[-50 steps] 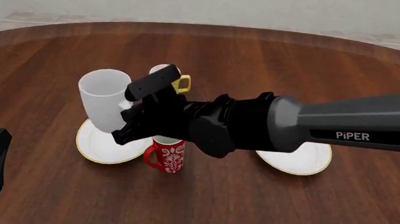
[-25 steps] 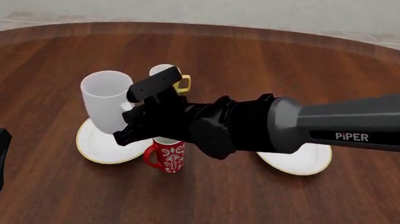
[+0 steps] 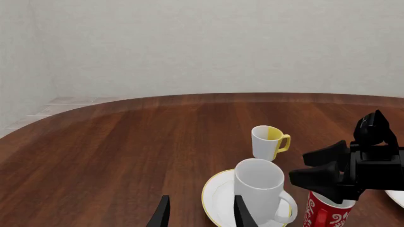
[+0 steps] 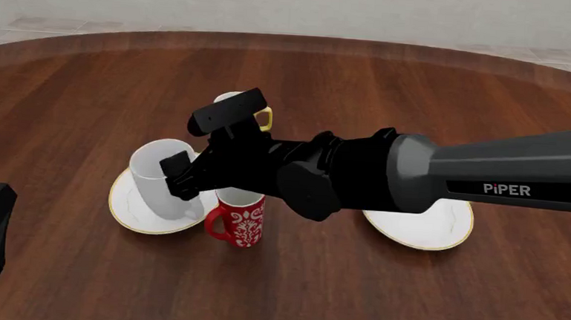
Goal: Put the white mug on the left plate.
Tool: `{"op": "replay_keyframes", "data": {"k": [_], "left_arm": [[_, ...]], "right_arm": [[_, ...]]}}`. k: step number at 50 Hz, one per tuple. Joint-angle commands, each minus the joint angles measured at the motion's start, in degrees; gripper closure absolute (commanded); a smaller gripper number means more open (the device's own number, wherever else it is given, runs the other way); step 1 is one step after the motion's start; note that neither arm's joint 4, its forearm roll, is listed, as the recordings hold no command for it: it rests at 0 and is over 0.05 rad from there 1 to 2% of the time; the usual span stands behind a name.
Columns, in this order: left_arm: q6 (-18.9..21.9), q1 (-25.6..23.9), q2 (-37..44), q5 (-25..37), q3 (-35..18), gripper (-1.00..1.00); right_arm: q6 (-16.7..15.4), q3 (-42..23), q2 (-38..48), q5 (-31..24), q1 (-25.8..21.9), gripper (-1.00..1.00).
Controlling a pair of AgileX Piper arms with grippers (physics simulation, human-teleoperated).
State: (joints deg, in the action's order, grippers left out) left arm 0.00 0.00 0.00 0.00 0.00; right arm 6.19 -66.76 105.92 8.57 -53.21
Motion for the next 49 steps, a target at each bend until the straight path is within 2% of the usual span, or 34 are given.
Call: {"op": "replay_keyframes", "data": {"k": [1, 30, 49], "left_arm": [[0.0, 0.0, 0.0, 0.0, 0.0, -1.0], [0.0, 0.0, 0.0, 0.0, 0.0, -1.0], [0.0, 0.0, 0.0, 0.0, 0.0, -1.0]], "right_arm": [[0.73, -0.13, -0.32, 0.04, 0.18, -1.0], [1.51, 0.71, -3.64, -0.56, 0.54, -1.0], [-0.85, 3.99, -11.8, -1.81, 1.74, -1.0]]}}
